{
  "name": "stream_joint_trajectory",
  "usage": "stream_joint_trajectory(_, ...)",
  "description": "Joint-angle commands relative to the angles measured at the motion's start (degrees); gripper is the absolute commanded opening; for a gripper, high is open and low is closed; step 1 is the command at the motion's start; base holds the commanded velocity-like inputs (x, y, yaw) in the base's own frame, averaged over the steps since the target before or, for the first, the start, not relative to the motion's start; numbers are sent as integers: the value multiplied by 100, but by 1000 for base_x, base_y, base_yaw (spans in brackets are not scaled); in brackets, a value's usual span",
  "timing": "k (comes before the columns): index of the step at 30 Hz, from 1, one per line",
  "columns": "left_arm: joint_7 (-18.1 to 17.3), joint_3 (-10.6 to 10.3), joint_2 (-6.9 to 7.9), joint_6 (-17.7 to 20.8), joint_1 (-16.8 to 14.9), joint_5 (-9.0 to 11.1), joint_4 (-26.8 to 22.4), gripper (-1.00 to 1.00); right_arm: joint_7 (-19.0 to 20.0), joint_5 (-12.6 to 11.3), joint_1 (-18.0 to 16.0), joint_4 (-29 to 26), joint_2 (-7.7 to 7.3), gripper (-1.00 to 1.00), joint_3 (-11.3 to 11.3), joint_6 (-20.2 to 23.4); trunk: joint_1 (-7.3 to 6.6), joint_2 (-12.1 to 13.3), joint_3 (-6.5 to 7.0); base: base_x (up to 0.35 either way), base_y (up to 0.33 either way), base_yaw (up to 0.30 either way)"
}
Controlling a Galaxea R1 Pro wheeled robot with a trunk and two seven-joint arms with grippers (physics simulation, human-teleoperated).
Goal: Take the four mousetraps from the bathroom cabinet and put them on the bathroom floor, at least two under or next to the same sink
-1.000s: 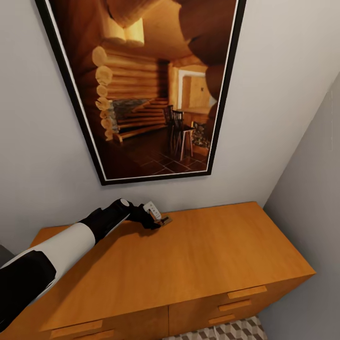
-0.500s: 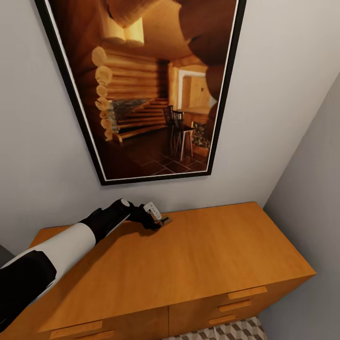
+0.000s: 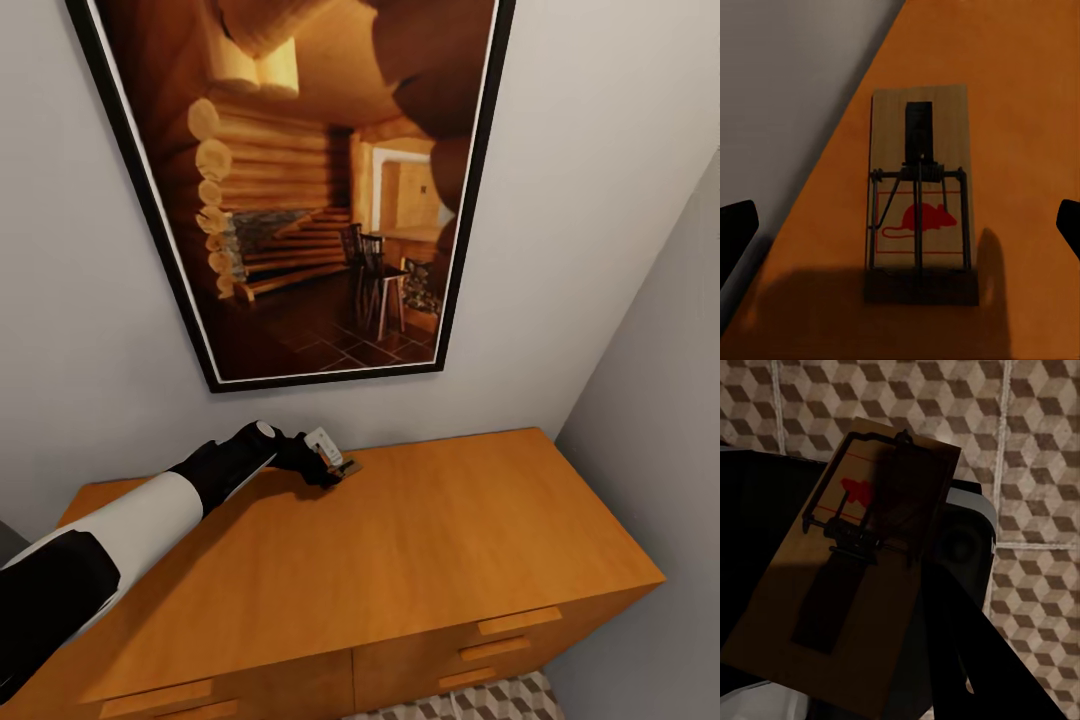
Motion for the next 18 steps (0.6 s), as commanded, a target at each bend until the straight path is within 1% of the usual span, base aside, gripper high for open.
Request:
stream_joint_trajectory(1,10,-32,7,49,-8,60,-12,100,-7,-13,-5,7,-2,-100,24,-22,3,-11,-11,1,-7,0)
stream_joint_trajectory(18,10,-33,0,48,-8,60,-2,100,-7,-13,-5,7,-2,-100,24,-21,3,-11,-11,0,-1,0)
